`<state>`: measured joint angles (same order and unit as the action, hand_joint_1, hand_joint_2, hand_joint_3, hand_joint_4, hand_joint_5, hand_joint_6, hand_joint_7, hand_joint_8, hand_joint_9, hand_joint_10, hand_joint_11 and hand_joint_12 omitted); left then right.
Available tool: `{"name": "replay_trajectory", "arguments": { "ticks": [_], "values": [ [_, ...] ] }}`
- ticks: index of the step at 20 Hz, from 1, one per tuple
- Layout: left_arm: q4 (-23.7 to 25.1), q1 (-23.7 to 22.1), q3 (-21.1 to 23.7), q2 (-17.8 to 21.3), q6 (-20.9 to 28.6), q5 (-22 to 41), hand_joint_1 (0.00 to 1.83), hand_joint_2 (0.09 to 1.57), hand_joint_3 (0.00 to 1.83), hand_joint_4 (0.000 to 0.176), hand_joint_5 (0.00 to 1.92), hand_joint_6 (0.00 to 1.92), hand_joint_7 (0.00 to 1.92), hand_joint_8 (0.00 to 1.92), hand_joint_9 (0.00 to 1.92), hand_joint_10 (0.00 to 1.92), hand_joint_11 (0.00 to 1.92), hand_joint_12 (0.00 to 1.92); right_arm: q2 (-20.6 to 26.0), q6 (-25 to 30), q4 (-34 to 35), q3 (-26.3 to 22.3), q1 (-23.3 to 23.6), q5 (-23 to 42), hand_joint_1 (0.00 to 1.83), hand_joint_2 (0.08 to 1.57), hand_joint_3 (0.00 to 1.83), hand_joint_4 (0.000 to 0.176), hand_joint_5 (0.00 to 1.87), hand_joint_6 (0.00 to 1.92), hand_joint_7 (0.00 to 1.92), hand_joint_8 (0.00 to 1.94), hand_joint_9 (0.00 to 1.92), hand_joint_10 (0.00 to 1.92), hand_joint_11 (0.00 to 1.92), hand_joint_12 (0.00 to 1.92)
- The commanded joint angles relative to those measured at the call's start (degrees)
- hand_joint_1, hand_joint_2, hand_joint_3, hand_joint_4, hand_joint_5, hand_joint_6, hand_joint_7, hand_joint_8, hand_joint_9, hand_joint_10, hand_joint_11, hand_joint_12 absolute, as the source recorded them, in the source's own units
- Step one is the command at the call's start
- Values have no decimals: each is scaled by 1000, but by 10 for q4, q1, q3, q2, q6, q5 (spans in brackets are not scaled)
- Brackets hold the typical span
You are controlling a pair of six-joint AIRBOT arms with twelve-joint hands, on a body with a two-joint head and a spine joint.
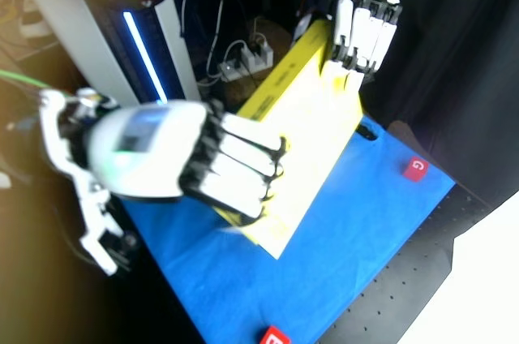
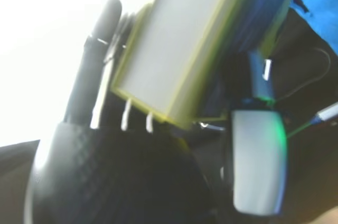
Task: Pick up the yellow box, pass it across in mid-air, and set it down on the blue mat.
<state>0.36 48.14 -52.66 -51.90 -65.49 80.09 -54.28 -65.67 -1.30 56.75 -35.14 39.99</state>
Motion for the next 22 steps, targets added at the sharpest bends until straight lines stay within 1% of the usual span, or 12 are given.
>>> {"name": "replay_trajectory", "arguments": {
  "ticks": [1,8,9,10,11,12,13,15,18,19,20,22],
  "values": [
    [-7,-8,3,2,18,106,1105,1198,0,0,1129,1921,1387,1921,1442,1921,1529,1921,6,-15,29,9,12,65,1422,1229,55,0,1242,1921,1482,1941,1600,1921,1694,1921],
    [-51,20,7,13,10,110,1036,1214,4,0,1134,1921,1388,1921,1443,1921,1529,1921,42,-20,23,-5,39,67,1436,1189,77,0,1221,1921,1459,1941,1583,1921,1642,1921],
    [-69,30,8,17,9,111,680,1259,8,0,440,847,575,913,471,1180,313,1647,52,-20,20,-14,39,74,1423,1186,74,0,1149,1921,1391,1941,1513,1921,1604,1921],
    [-79,36,9,20,8,112,545,1278,3,37,347,371,428,419,266,846,62,1515,61,-20,19,-20,39,79,1397,1190,68,0,1110,1921,1362,1941,1509,1921,1611,1921],
    [-93,43,11,25,5,112,526,1256,0,51,270,131,293,124,178,449,12,1196,73,-20,18,-27,39,86,1454,1182,53,0,1110,1921,1362,1941,1533,1921,1627,1921],
    [-103,49,13,29,2,112,419,1254,4,71,106,32,58,24,35,89,2,436,83,-20,18,-34,39,93,1526,1167,38,0,1115,1921,1375,1941,1540,1921,1600,1921],
    [-122,61,17,39,-1,115,391,1232,0,50,20,6,11,4,6,17,0,86,98,-20,18,-46,39,106,1549,1158,29,0,1109,1921,1365,1941,1522,1921,1577,1921],
    [-144,73,23,47,-10,119,386,1208,0,97,0,0,0,0,0,0,0,2,114,-20,18,-62,39,118,1580,1165,31,0,1143,1921,1413,1941,1555,1921,1606,1921],
    [-175,99,32,59,-12,142,400,1243,7,102,0,0,0,0,0,0,0,0,140,-20,19,-78,32,120,1593,1163,29,0,1143,1921,1421,1941,1557,1921,1635,1921],
    [-189,112,37,65,-12,156,411,1235,2,150,0,0,0,0,0,0,0,0,147,-20,25,-83,24,120,1599,1156,25,0,1136,1921,1410,1941,1545,1921,1625,1921],
    [-205,130,41,71,-12,173,455,1240,3,164,0,0,0,0,0,0,0,0,156,-20,36,-89,8,124,1622,1153,23,0,1109,1921,1396,1941,1543,1921,1628,1921],
    [-232,149,47,77,-12,191,468,1249,6,148,0,0,0,0,0,0,0,0,171,-20,57,-99,-22,136,1698,1134,12,0,1085,1921,1378,1941,1544,1921,1633,1921]
  ]
}}
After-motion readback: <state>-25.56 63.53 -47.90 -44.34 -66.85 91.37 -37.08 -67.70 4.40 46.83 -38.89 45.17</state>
